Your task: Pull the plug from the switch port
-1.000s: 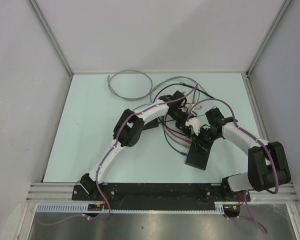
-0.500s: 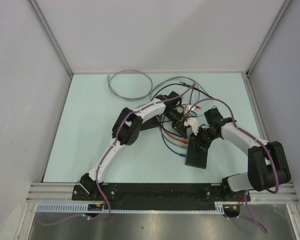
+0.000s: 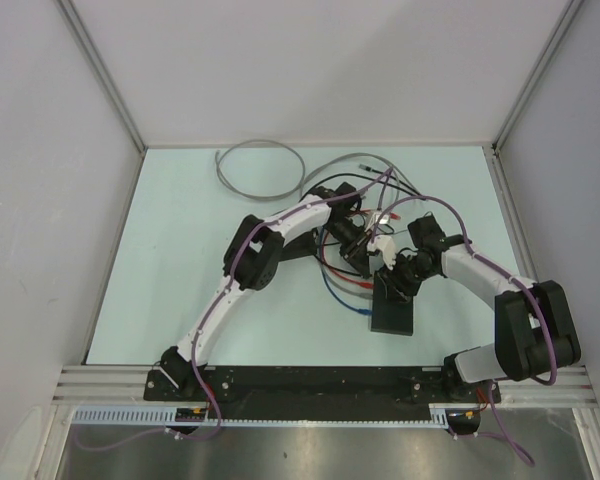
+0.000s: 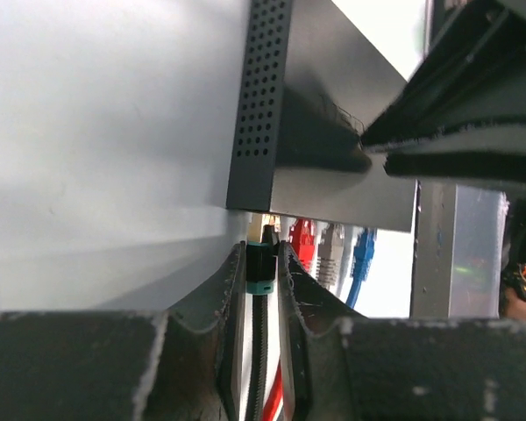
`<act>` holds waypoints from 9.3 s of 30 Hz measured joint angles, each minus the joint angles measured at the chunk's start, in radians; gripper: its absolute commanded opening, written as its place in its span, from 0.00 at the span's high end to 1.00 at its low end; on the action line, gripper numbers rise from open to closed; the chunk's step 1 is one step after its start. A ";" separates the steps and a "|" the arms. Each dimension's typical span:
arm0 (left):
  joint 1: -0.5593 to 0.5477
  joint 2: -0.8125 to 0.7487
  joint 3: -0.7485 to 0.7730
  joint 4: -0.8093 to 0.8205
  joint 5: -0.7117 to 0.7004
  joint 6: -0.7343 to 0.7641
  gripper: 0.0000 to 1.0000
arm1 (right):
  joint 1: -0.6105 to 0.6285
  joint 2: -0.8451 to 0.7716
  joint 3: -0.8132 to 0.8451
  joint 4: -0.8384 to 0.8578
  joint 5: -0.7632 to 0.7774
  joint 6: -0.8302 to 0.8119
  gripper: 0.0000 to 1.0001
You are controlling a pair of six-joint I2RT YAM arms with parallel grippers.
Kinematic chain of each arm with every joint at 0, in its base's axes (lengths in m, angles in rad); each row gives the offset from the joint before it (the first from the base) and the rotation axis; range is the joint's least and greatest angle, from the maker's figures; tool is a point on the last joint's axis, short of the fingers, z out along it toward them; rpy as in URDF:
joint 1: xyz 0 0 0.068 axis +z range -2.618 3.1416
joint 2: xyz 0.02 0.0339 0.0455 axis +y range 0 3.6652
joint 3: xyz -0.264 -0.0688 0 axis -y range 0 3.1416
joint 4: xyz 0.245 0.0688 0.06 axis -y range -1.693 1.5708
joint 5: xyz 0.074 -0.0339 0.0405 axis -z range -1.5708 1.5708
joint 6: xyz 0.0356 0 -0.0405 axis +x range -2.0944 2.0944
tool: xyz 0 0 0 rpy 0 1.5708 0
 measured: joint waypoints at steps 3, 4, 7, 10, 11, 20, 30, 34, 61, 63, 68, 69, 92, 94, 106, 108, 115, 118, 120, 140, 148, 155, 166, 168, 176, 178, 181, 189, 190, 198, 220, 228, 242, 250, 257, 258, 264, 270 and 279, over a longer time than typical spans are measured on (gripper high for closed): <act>0.011 -0.011 -0.031 -0.019 0.019 0.034 1.00 | 0.002 0.002 0.000 0.007 -0.007 0.000 0.67; 0.014 -0.011 -0.032 -0.029 0.024 0.042 1.00 | 0.002 0.002 0.000 0.009 -0.009 0.000 0.67; 0.018 -0.011 -0.018 -0.058 0.010 0.052 1.00 | 0.003 0.002 0.000 0.011 -0.010 -0.001 0.67; 0.014 -0.006 0.022 -0.093 -0.036 0.049 1.00 | 0.003 0.002 0.000 0.012 -0.010 -0.006 0.67; 0.013 -0.006 0.026 -0.098 -0.046 0.045 1.00 | 0.003 0.002 0.000 0.012 -0.010 -0.007 0.67; 0.014 -0.081 -0.111 -0.048 -0.089 0.038 1.00 | 0.006 0.002 -0.005 0.029 -0.018 -0.021 0.67; 0.027 -0.124 -0.175 -0.055 -0.102 0.042 0.48 | 0.009 -0.016 -0.027 0.063 -0.027 -0.023 0.66; 0.061 -0.134 -0.198 -0.063 -0.073 -0.025 0.42 | 0.009 -0.026 -0.035 0.068 -0.024 -0.023 0.66; 0.023 0.004 -0.062 -0.016 0.038 -0.239 0.90 | 0.009 -0.030 -0.040 0.072 -0.024 -0.022 0.66; 0.024 0.005 -0.061 -0.016 0.048 -0.243 0.99 | 0.009 -0.030 -0.040 0.071 -0.023 -0.022 0.66; 0.023 0.002 -0.061 -0.021 0.030 -0.256 1.00 | 0.009 -0.031 -0.040 0.068 -0.021 -0.022 0.66; 0.022 -0.001 -0.065 -0.020 0.026 -0.252 1.00 | 0.009 -0.031 -0.040 0.068 -0.021 -0.022 0.66; 0.003 -0.076 -0.104 -0.068 -0.156 -0.204 1.00 | 0.023 -0.030 -0.042 0.082 -0.022 -0.017 0.66; 0.007 -0.066 -0.086 -0.106 -0.155 -0.181 1.00 | 0.026 -0.028 -0.043 0.090 -0.026 -0.017 0.66; 0.020 0.021 0.058 -0.331 -0.154 -0.092 1.00 | 0.023 -0.026 -0.042 0.100 -0.024 -0.015 0.66; 0.023 -0.018 -0.020 -0.302 -0.156 -0.080 1.00 | 0.023 -0.024 -0.041 0.101 -0.024 -0.015 0.66; 0.040 -0.048 -0.107 -0.323 -0.135 -0.077 1.00 | 0.024 -0.019 -0.035 0.100 -0.024 -0.015 0.65; 0.025 0.003 0.018 -0.426 -0.196 -0.075 1.00 | 0.025 -0.016 -0.032 0.097 -0.024 -0.015 0.66; 0.010 0.030 0.094 -0.477 -0.251 -0.067 1.00 | 0.026 -0.017 -0.031 0.096 -0.020 -0.016 0.65; 0.013 0.007 0.042 -0.443 -0.235 -0.063 1.00 | 0.113 0.175 0.139 0.132 -0.017 0.286 0.67; 0.052 -0.085 -0.183 -0.308 -0.148 -0.076 1.00 | 0.122 0.227 0.173 0.192 0.025 0.484 0.74; 0.107 -0.088 -0.211 -0.320 -0.119 -0.085 1.00 | 0.154 0.251 0.184 0.236 0.008 0.520 0.74; 0.103 -0.043 -0.098 -0.394 -0.177 -0.071 1.00 | 0.104 0.174 0.184 0.192 0.178 0.541 0.07; 0.108 -0.043 -0.107 -0.390 -0.162 -0.071 1.00 | 0.136 0.162 0.184 0.157 0.239 0.548 0.00; 0.110 -0.029 -0.087 -0.409 -0.154 -0.071 1.00 | 0.238 0.178 0.188 0.071 0.239 0.639 0.00; 0.110 -0.027 -0.084 -0.412 -0.154 -0.071 1.00 | 0.247 0.196 0.188 0.071 0.226 0.661 0.00; 0.110 -0.023 -0.079 -0.417 -0.153 -0.070 1.00 | 0.270 0.217 0.202 0.059 0.257 0.668 0.00; 0.114 -0.007 -0.060 -0.446 -0.150 -0.069 1.00 | 0.310 0.249 0.228 0.028 0.282 0.678 0.00; 0.115 -0.003 -0.056 -0.457 -0.151 -0.069 1.00 | 0.321 0.249 0.229 0.021 0.287 0.678 0.00; 0.117 0.012 -0.053 -0.505 -0.147 -0.068 1.00 | 0.387 0.247 0.238 -0.027 0.310 0.710 0.00; 0.138 -0.005 -0.142 -0.409 -0.030 -0.109 1.00 | 0.561 0.322 0.451 -0.124 0.534 0.774 0.09; 0.140 -0.011 -0.153 -0.396 -0.025 -0.114 1.00 | 0.595 0.347 0.392 -0.136 0.620 0.759 0.23; 0.139 -0.045 -0.210 -0.343 -0.021 -0.134 1.00 | 0.548 0.362 0.379 -0.111 0.569 0.774 0.37; 0.158 -0.110 -0.354 -0.209 0.031 -0.149 1.00 | 0.512 0.388 0.409 -0.142 0.519 0.779 0.39; 0.108 -0.226 -0.396 -0.143 -0.210 -0.146 1.00 | 0.506 0.390 0.411 -0.137 0.510 0.771 0.39; 0.097 -0.263 -0.426 -0.112 -0.263 -0.143 1.00 | 0.506 0.390 0.411 -0.130 0.507 0.770 0.39; 0.107 -0.298 -0.469 -0.093 -0.293 -0.139 1.00 | 0.507 0.391 0.410 -0.091 0.493 0.762 0.39; 0.114 -0.282 -0.460 -0.108 -0.290 -0.185 0.88 | 0.507 0.391 0.410 -0.088 0.493 0.763 0.39; 0.164 -0.236 -0.481 -0.134 -0.148 -0.205 0.94 | 0.507 0.388 0.408 -0.077 0.486 0.764 0.40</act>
